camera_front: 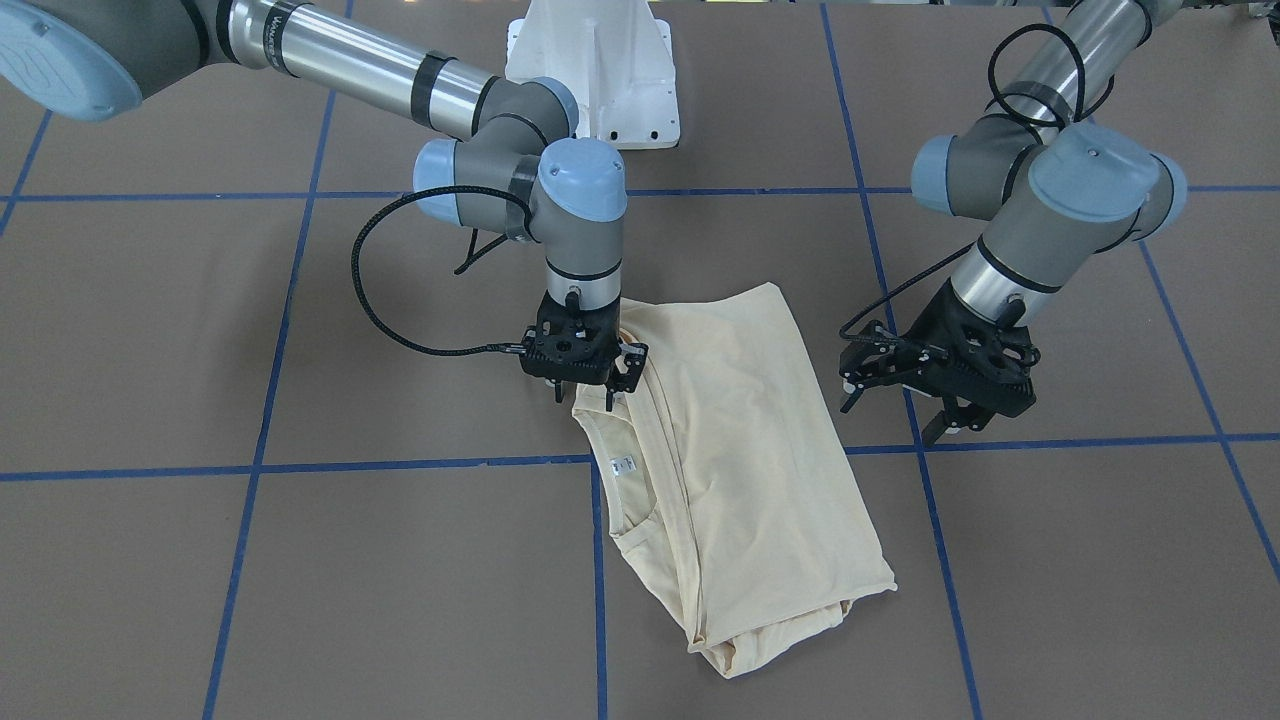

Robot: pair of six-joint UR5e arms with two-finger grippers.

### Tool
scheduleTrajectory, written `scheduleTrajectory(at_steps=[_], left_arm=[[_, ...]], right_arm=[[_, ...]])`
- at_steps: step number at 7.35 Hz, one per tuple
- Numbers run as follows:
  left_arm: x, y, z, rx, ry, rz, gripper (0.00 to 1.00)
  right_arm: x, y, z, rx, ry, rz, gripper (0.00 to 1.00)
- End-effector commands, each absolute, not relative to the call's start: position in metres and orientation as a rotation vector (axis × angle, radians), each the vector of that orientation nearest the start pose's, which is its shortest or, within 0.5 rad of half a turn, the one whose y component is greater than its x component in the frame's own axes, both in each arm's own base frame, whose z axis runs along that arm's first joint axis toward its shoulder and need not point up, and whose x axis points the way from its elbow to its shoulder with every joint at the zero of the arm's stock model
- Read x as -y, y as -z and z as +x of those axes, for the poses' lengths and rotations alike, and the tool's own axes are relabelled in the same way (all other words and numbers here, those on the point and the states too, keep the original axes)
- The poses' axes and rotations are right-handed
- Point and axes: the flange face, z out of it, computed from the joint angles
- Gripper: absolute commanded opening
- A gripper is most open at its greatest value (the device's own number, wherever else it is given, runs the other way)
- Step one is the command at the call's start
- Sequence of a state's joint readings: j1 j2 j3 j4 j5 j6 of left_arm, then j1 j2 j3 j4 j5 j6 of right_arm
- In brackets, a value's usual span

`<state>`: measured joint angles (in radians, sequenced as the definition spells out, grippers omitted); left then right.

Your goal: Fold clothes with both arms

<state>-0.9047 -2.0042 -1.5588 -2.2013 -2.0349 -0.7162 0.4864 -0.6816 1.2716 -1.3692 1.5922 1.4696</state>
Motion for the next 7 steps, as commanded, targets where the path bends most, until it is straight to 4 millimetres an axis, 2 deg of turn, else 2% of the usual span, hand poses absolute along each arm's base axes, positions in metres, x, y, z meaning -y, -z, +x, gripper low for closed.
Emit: scheduleTrajectory(at_steps=[1, 2, 3, 5, 7], left_arm=[[0.5756, -0.3471, 0.3404, -0.979, -0.2, 0.525, 1.0], [0.5754, -0.3481, 0.3403, -0.978, -0.2, 0.524, 1.0], [0.5748, -0.351, 0.3396, -0.975, -0.198, 0.523, 1.0], [0.5745, -0.352, 0.3394, -0.974, -0.198, 0.522, 1.0], [0.5744, -0.352, 0.3395, -0.975, -0.199, 0.521, 1.0]], right_arm=[[0.4874, -0.2135, -0.646, 0.766, -0.355, 0.212, 0.57], [0.4876, -0.2128, -0.6464, 0.768, -0.357, 0.211, 0.44], [0.4876, -0.2128, -0.6464, 0.768, -0.36, 0.21, 0.39], [0.4876, -0.2128, -0.6464, 0.768, -0.36, 0.21, 0.03], [0.4869, -0.2098, -0.6437, 0.779, -0.356, 0.209, 0.0]])
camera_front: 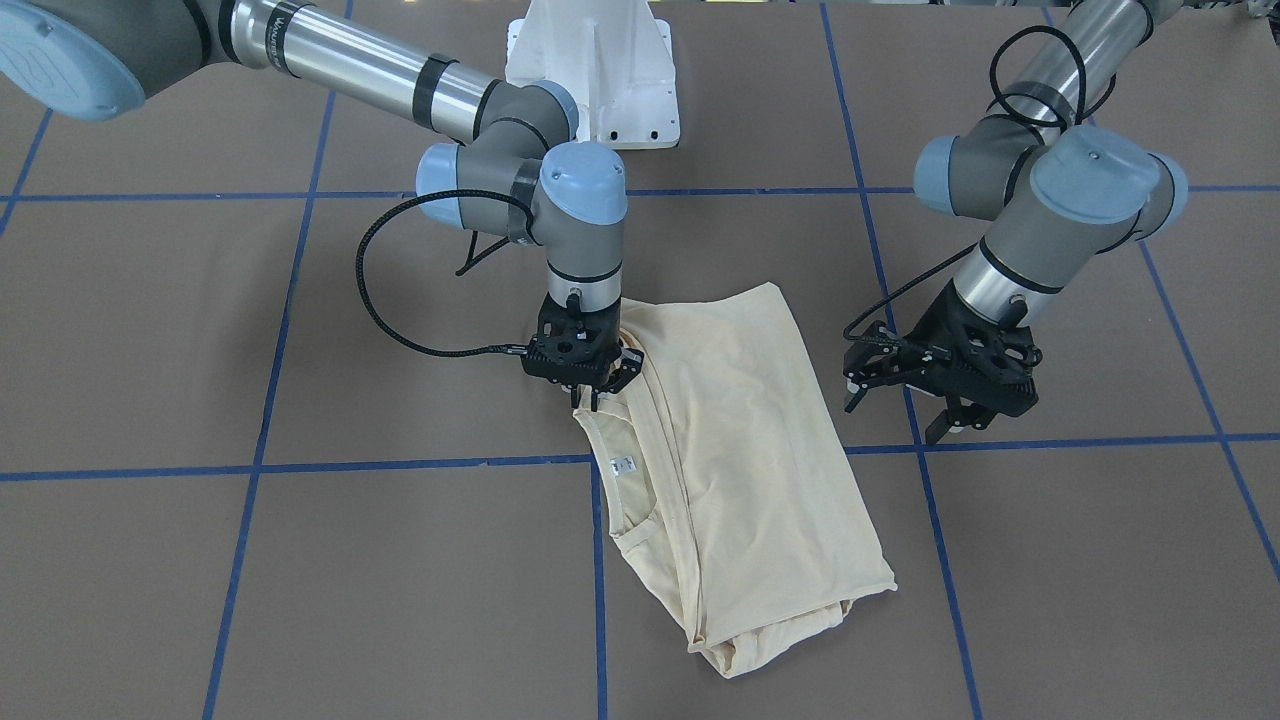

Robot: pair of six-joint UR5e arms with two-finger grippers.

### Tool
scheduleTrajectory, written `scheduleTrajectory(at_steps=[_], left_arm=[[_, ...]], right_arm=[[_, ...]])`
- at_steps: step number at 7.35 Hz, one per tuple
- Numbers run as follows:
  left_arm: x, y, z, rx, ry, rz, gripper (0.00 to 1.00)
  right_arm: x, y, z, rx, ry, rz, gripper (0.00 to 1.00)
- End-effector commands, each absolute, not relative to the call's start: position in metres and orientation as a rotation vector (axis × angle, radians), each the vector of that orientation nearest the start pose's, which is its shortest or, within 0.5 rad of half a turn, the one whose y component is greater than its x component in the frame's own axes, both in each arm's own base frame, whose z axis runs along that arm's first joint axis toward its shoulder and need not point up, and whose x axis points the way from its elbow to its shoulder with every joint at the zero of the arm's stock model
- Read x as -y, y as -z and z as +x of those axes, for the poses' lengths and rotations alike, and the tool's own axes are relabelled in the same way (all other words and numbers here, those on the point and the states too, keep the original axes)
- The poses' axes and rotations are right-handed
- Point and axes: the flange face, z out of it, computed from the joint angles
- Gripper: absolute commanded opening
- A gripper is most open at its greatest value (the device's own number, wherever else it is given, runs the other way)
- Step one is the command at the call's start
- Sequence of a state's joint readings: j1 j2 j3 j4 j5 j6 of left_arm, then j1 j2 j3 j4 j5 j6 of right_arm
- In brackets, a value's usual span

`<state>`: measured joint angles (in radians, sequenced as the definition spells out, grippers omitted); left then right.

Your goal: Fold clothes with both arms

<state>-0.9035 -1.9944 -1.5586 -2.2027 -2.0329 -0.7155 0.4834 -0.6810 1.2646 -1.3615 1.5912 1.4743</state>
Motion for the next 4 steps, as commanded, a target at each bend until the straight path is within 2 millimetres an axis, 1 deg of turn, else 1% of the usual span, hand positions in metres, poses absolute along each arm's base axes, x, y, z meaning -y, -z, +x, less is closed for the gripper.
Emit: scheduleTrajectory(at_steps=[1, 2, 3, 4], left_arm=[[0.574, -0.354, 0.339, -0.973, -0.197, 0.519, 1.0], [0.573, -0.356, 0.34, -0.97, -0.197, 0.517, 1.0], [0.574, -0.357, 0.34, -0.969, -0.196, 0.517, 1.0], [0.573, -0.356, 0.34, -0.971, -0.198, 0.516, 1.0]], right_arm=[[0.482, -0.214, -0.636, 0.79, -0.353, 0.205, 0.0], [0.466, -0.224, -0.607, 0.826, -0.352, 0.209, 0.0], [0.443, -0.244, -0.567, 0.849, -0.345, 0.201, 0.0], [0.411, -0.264, -0.541, 0.864, -0.327, 0.194, 0.0]])
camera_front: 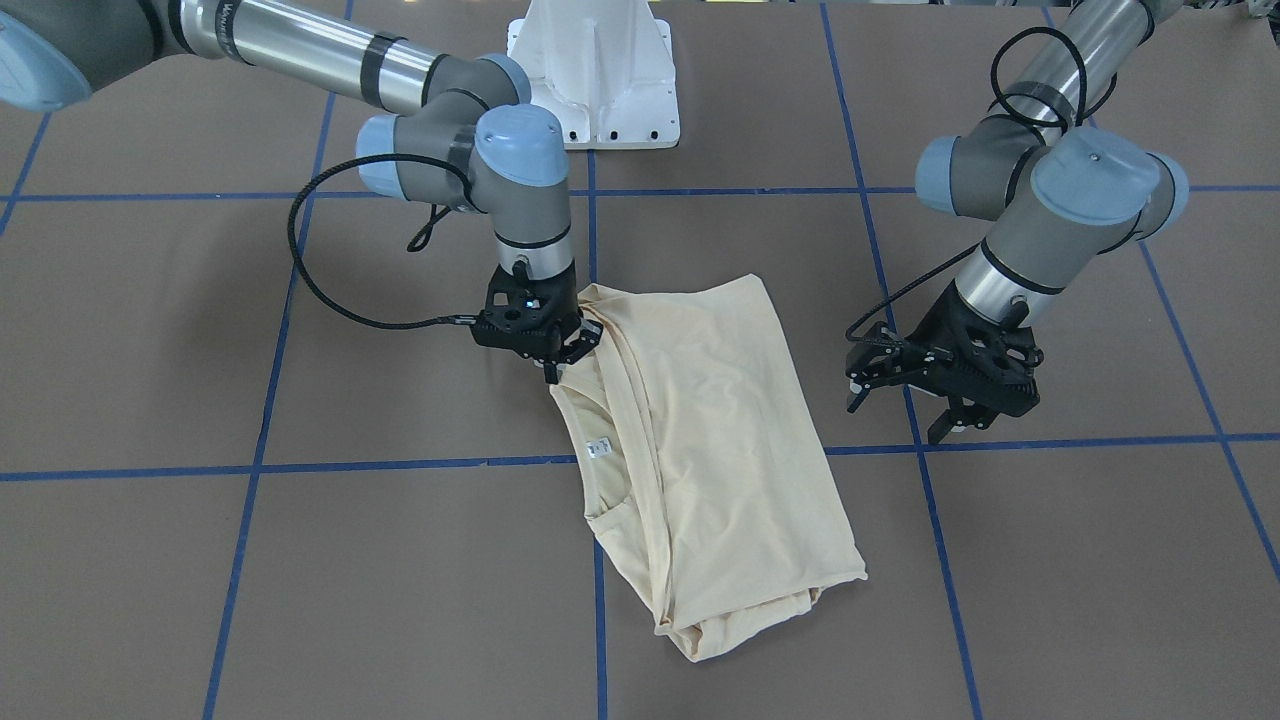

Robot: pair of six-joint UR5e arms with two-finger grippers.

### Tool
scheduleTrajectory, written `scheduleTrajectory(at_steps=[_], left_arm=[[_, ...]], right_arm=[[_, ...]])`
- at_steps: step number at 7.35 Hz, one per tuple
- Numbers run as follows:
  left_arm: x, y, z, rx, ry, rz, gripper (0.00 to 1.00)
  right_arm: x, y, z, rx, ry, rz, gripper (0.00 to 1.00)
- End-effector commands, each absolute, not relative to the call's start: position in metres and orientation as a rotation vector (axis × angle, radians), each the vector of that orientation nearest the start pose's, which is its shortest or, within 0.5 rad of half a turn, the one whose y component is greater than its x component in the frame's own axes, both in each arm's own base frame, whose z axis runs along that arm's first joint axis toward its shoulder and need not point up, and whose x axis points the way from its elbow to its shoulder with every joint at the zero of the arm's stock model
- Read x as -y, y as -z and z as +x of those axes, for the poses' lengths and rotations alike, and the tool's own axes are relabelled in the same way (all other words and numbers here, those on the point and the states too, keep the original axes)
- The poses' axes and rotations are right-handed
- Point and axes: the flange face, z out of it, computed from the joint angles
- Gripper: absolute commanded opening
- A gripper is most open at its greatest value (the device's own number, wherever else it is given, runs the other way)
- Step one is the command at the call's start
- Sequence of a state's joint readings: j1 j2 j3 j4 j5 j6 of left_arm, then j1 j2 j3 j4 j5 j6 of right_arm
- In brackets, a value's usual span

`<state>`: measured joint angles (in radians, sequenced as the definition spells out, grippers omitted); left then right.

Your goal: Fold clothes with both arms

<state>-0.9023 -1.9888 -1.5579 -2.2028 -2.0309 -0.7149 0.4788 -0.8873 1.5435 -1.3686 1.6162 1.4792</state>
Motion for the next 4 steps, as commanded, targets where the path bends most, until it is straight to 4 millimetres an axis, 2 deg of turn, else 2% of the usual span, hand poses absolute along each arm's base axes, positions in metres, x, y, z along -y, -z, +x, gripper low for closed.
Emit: scheduleTrajectory(at_steps=[1, 2, 3, 4], left_arm=[[0.573, -0.356, 0.34, -0.971, -0.198, 0.516, 1.0], [0.573, -0.356, 0.34, -0.97, -0.197, 0.517, 1.0], [0.573, -0.356, 0.34, -0.972, -0.199, 0.515, 1.0], [0.573, -0.356, 0.34, -0.973, -0.2, 0.514, 1.0]], right_arm=[[0.386, -0.276, -0.522, 0.874, -0.307, 0.188, 0.0], [0.372, -0.283, -0.515, 0.873, -0.293, 0.184, 0.0], [0.366, -0.288, -0.519, 0.866, -0.285, 0.18, 0.0], [0.362, -0.291, -0.522, 0.859, -0.277, 0.18, 0.99]])
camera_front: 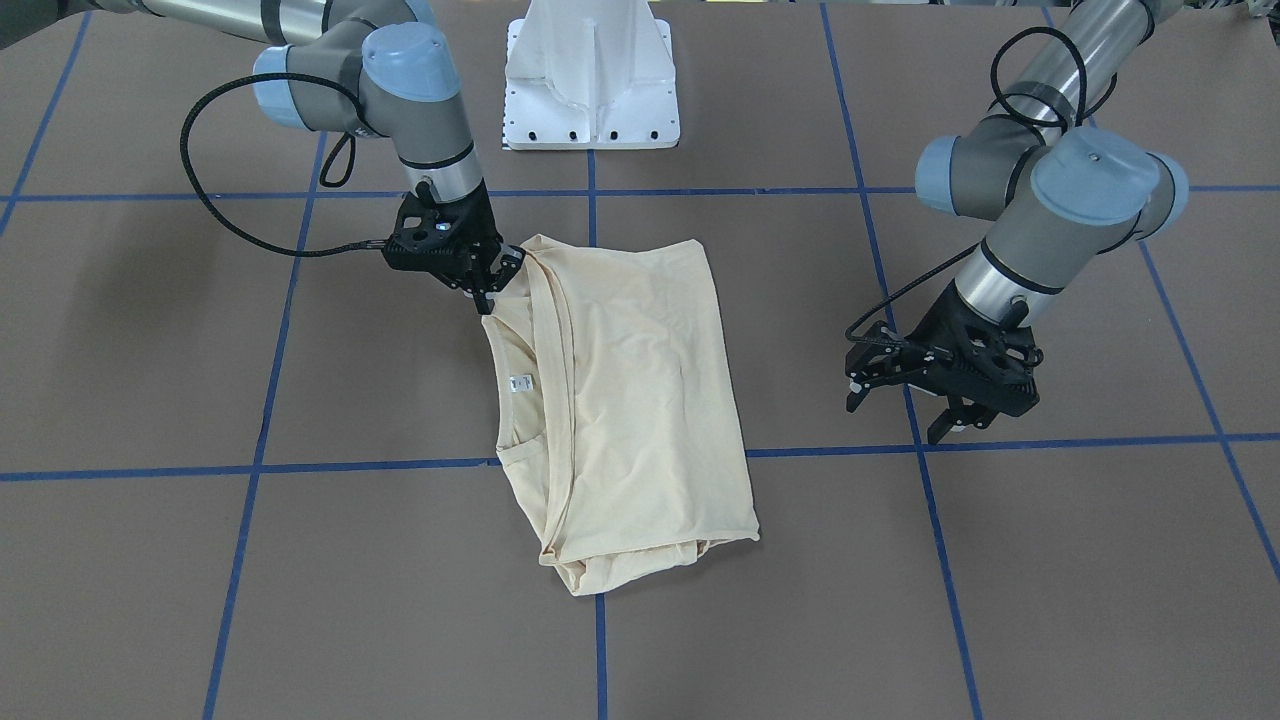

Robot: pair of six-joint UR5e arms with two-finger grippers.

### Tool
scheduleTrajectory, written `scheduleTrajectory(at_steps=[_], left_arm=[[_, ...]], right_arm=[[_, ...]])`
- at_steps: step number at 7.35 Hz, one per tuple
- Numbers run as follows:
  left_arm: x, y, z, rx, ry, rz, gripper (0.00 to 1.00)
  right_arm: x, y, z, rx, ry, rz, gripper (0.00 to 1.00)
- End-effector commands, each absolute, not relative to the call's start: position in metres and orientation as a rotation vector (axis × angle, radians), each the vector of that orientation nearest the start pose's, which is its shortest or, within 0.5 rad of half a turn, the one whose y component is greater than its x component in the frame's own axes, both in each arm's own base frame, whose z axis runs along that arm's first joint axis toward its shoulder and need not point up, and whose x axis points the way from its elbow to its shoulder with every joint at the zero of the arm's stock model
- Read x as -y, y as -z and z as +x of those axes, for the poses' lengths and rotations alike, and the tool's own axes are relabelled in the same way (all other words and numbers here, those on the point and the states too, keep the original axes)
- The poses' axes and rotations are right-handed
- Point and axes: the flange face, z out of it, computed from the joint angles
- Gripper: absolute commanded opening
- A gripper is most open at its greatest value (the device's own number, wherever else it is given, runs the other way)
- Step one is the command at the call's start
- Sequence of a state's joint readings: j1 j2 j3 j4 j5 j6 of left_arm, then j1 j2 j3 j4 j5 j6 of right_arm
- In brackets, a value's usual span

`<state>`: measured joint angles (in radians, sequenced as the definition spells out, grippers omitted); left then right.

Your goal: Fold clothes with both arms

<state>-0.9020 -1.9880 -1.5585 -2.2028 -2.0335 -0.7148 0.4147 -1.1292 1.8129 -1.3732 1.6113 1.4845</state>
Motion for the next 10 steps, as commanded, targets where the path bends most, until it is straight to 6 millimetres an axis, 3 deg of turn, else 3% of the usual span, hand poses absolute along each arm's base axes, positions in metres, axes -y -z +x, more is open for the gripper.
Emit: scheduleTrajectory(at_steps=[1, 3, 4, 5, 8, 10], left_arm=[[0.573, -0.355, 0.34, -0.974, -0.2, 0.515, 1.0], [0.572, -0.354, 0.339, -0.976, -0.2, 0.515, 1.0], [0.571, -0.361, 0.338, -0.972, -0.198, 0.508, 1.0], [0.57, -0.362, 0.337, -0.974, -0.199, 0.511, 1.0], [0.569, -0.361, 0.337, -0.974, -0.198, 0.513, 1.0], [0.569, -0.363, 0.337, -0.973, -0.198, 0.51, 1.0]], right_arm=[[0.356, -0.29, -0.531, 0.818, -0.263, 0.165, 1.0], [0.367, -0.237, -0.557, 0.779, -0.22, 0.171, 1.0], [0.373, -0.227, -0.575, 0.762, -0.181, 0.181, 0.99], [0.375, -0.236, -0.596, 0.719, -0.084, 0.197, 0.82], [0.365, -0.226, -0.593, 0.723, 0.114, 0.219, 0.67], [0.361, -0.231, -0.595, 0.7, 0.242, 0.252, 0.58]])
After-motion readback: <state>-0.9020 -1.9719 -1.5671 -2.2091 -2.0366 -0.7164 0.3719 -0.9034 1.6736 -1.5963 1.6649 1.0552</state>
